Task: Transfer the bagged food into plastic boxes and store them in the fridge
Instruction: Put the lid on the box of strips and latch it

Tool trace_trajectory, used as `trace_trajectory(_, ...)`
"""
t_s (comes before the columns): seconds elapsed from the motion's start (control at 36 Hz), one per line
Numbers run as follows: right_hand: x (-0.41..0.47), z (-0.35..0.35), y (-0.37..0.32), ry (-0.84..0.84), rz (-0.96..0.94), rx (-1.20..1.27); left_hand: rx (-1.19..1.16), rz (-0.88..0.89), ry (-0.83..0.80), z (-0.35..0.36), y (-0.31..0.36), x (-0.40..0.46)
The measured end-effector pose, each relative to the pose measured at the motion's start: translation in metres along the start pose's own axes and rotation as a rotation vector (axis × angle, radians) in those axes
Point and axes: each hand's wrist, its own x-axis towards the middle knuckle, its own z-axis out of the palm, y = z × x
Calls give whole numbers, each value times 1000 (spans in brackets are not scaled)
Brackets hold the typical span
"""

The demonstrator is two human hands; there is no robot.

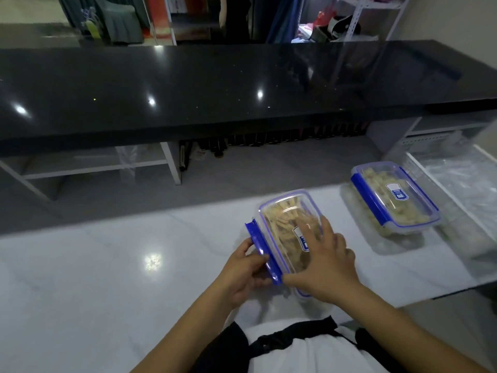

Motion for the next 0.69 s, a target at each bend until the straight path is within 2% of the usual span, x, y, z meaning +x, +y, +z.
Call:
trace_trajectory(0.08,15,15,-2,11,16,-82,13,-1,-45,0,-2,1)
trace_trajectory(0.31,57,6,-14,0,34,-65,-24,25,-58,-2,2,3)
trace_trajectory(0.39,52,10,-11,2,30,-89,-48,29,-40,-4,4,6)
trace_trajectory(0.53,19,28,8,108,37,-71,2,53,-41,0,4,12)
trace_trajectory(0.69,21,26,7,114,26,-83,10,36,-46,3,4,14)
